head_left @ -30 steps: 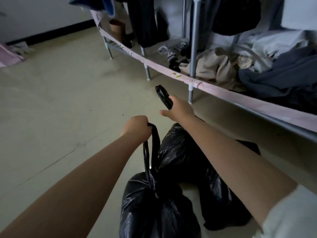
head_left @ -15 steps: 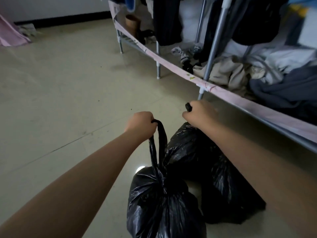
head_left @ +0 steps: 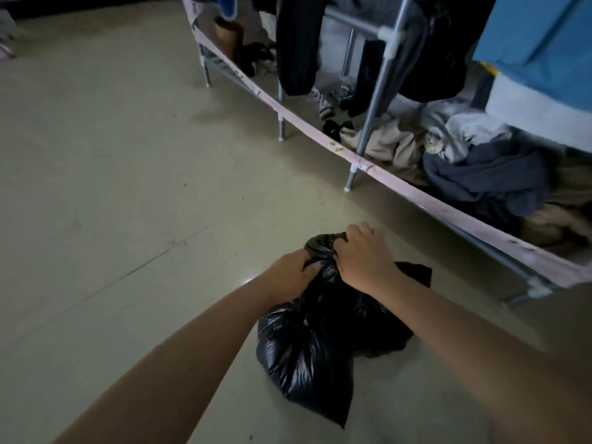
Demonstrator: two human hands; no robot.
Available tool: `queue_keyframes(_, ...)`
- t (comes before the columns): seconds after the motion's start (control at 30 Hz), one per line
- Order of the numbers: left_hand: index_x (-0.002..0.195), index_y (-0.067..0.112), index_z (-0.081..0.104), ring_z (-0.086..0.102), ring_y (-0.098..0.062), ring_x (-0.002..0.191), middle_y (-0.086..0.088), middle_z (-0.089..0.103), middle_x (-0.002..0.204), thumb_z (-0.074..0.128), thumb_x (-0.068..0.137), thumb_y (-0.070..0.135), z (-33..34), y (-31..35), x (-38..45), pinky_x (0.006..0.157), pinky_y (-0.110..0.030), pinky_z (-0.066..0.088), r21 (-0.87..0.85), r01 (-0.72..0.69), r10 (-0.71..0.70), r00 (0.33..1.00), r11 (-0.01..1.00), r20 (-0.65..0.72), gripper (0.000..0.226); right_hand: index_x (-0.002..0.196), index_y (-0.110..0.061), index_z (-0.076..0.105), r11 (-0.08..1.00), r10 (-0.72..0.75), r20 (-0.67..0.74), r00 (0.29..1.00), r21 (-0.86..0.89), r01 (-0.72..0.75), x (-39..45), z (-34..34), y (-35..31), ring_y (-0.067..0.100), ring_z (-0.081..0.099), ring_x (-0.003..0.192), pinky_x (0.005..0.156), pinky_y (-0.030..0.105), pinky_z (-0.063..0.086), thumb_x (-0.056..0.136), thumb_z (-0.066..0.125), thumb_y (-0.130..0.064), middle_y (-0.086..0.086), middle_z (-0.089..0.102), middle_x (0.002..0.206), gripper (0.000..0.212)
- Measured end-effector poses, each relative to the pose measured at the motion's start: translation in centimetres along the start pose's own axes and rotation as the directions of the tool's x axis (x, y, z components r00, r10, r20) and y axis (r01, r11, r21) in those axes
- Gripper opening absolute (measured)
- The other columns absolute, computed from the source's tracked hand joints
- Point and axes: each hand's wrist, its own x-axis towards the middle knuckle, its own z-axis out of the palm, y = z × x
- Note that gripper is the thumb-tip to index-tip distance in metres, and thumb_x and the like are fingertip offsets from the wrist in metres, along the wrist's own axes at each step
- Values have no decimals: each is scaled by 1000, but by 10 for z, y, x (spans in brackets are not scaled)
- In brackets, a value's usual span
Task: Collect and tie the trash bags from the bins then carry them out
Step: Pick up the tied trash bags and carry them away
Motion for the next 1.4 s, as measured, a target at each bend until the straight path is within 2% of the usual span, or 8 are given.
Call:
queue_keyframes(0.1, 106, -2, 50, 54, -32, 100, -22, 59, 110, 37, 97, 26, -28, -7, -42, 73, -31, 37, 31, 89, -87, 993, 996, -76, 32, 104, -7, 56, 999, -35, 54, 998, 37, 33, -12, -44, -15, 30, 42, 111, 87, 36, 37, 92, 42, -19, 13, 52, 114, 22)
queue_keyframes(0.2, 101, 2, 51, 52, -28, 89, -18, 60, 104, 36, 96, 27, -78, -8, -87, 68, -31, 36, 164, 180, -144, 968, 970, -206, 29, 100, -8, 56, 995, -87, 41, 995, 44, 85, -16, -106, -31, 29, 45, 106, 82, 34, 38, 94, 38, -22, 12, 55, 109, 24)
queue_keyframes(0.47, 111, 6, 48, 44, -27, 113, -11, 54, 118, 28, 99, 23, -297, 38, -209, 83, -35, 42, 363, 269, -127, 920, 892, -370, 29, 111, -10, 56, 969, -218, -32, 976, 110, 220, -1, -332, -115, 29, 44, 105, 83, 36, 37, 94, 38, -30, 12, 54, 108, 32)
queue_keyframes(0.63, 116, 6, 44, 42, -27, 118, -12, 51, 124, 26, 100, 26, -427, 50, -264, 86, -36, 43, 455, 346, -111, 877, 821, -467, 32, 106, -6, 57, 940, -266, -146, 953, 177, 290, 19, -458, -177, 31, 47, 99, 76, 36, 38, 94, 38, -25, 17, 55, 102, 29)
queue_keyframes(0.77, 116, 5, 43, 44, -27, 116, -12, 52, 122, 25, 100, 27, -509, 41, -284, 83, -35, 44, 478, 420, -94, 817, 772, -568, 33, 101, -3, 54, 926, -284, -245, 927, 183, 331, 56, -526, -221, 31, 47, 95, 66, 33, 27, 96, 36, -24, 19, 54, 98, 29)
queue_keyframes(1.03, 114, 3, 44, 47, -30, 112, -15, 56, 118, 27, 100, 26, -658, 1, -251, 73, -35, 41, 466, 576, -154, 723, 672, -673, 32, 108, -6, 56, 875, -379, -370, 848, 155, 458, 195, -617, -291, 33, 42, 104, 71, 33, 24, 95, 39, -26, 22, 52, 105, 29)
queue_keyframes(1.2, 115, 2, 44, 47, -33, 115, -17, 55, 120, 27, 100, 24, -763, -27, -187, 86, -39, 42, 454, 636, -223, 702, 624, -676, 32, 109, -7, 57, 859, -433, -366, 824, 109, 500, 316, -659, -311, 34, 41, 107, 79, 37, 35, 94, 39, -26, 19, 53, 110, 30)
queue_keyframes(1.4, 112, 2, 44, 48, -29, 113, -15, 56, 118, 27, 100, 26, -881, -55, -83, 84, -39, 43, 451, 630, -225, 706, 632, -672, 31, 107, -6, 55, 864, -422, -392, 817, 97, 493, 476, -702, -319, 31, 42, 106, 72, 32, 23, 95, 37, -25, 17, 53, 109, 29)
